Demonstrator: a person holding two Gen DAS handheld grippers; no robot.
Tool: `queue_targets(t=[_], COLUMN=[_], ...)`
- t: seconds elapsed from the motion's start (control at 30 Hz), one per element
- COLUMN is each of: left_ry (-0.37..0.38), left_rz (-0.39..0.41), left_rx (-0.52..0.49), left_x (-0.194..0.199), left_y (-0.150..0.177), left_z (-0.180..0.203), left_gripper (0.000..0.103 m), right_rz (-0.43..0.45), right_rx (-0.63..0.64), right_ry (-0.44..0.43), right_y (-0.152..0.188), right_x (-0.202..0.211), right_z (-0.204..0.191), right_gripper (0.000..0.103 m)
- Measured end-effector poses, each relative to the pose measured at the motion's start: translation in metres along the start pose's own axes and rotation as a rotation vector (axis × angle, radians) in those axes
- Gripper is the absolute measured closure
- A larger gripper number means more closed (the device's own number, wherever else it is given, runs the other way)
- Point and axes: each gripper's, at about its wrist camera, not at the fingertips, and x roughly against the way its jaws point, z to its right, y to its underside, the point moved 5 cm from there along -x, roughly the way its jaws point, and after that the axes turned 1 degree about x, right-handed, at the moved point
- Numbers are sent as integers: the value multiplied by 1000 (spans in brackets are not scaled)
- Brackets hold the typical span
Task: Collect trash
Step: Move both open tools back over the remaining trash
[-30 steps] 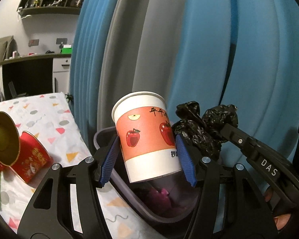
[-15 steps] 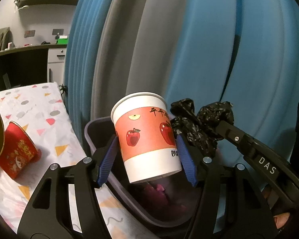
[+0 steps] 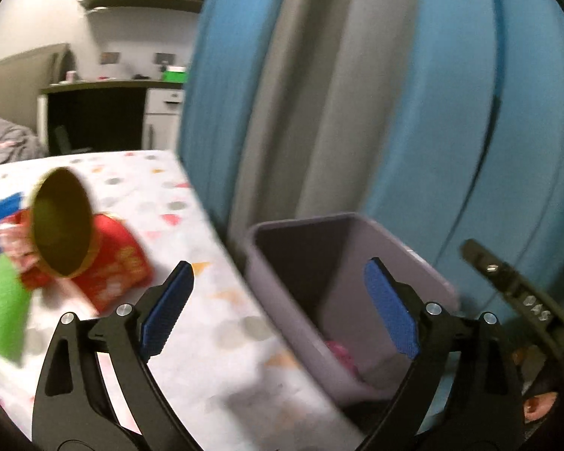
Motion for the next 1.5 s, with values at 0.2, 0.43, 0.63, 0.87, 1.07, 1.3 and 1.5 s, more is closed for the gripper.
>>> queue_targets(t=[0.2,0.43,0.63,0.87,1.07,1.3,1.5], left_ry=[-165,-317,-428,-527,-592,-616,-592], left_rz=[36,70,113,140,155,144,112], left_rx=[22,46,85,152,195,202,204], left_x=[43,98,152,199,231,250,236], left_y=[8,21,29,36,42,45,42], left_z=[-42,-93,-142,-194,-237,-278,-301], left_gripper=[12,12,12,12,12,12,12], right_rz=[21,19,-1,-23,-47,-73,-92], right_rx=[42,54,89,153,194,231,252], right_ry=[14,-45,-138,-236,-295,-343,-369], right_y=[13,24,37,56,66,78,84], right_x=[24,45,56,66,63,57,49], right_z=[-13,-45,-93,-156,-197,-233,-262], right_gripper=[36,35,35,35,35,35,35])
